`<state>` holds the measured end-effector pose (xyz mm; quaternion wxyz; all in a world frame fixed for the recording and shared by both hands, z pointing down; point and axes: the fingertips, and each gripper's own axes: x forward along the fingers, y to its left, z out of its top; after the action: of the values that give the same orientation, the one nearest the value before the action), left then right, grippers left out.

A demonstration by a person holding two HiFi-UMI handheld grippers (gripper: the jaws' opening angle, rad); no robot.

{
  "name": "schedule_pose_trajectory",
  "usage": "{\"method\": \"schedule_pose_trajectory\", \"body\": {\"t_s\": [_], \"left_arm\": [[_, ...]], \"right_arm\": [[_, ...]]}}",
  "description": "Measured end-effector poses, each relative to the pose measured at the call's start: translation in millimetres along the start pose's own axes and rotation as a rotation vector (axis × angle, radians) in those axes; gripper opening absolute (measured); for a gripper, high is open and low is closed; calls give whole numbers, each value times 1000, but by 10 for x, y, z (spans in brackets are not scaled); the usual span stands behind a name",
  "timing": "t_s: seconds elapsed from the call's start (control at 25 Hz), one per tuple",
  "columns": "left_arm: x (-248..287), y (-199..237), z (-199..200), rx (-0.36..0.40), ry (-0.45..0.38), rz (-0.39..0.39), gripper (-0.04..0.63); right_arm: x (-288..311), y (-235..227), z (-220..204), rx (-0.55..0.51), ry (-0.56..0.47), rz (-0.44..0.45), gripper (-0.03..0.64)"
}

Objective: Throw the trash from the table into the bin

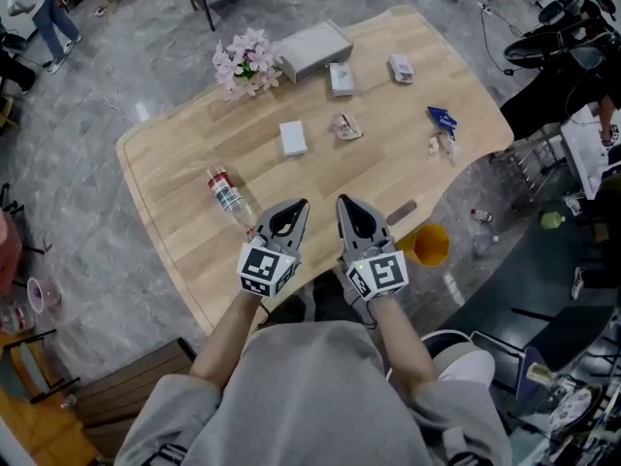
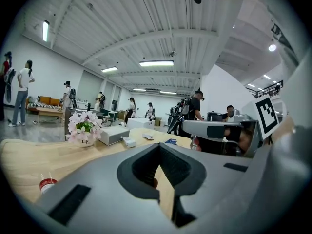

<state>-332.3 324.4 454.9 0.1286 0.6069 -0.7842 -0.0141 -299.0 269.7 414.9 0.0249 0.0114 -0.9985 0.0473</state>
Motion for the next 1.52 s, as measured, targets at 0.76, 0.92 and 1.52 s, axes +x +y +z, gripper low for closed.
{"method": "schedule_pose_trajectory", "body": {"t_s": [0.76,0.92,1.52], "left_arm": [[940,699,71,51,110,295,6],[1033,899,-73,42,149,331,6],[1259,1474,-681,-5,270,403,6]], "right_arm": [[844,-841,-215,143,19,217,5],[1017,-923,-380,164,33,218,5],[1426,-1037,-969,232,84,171,5]]}}
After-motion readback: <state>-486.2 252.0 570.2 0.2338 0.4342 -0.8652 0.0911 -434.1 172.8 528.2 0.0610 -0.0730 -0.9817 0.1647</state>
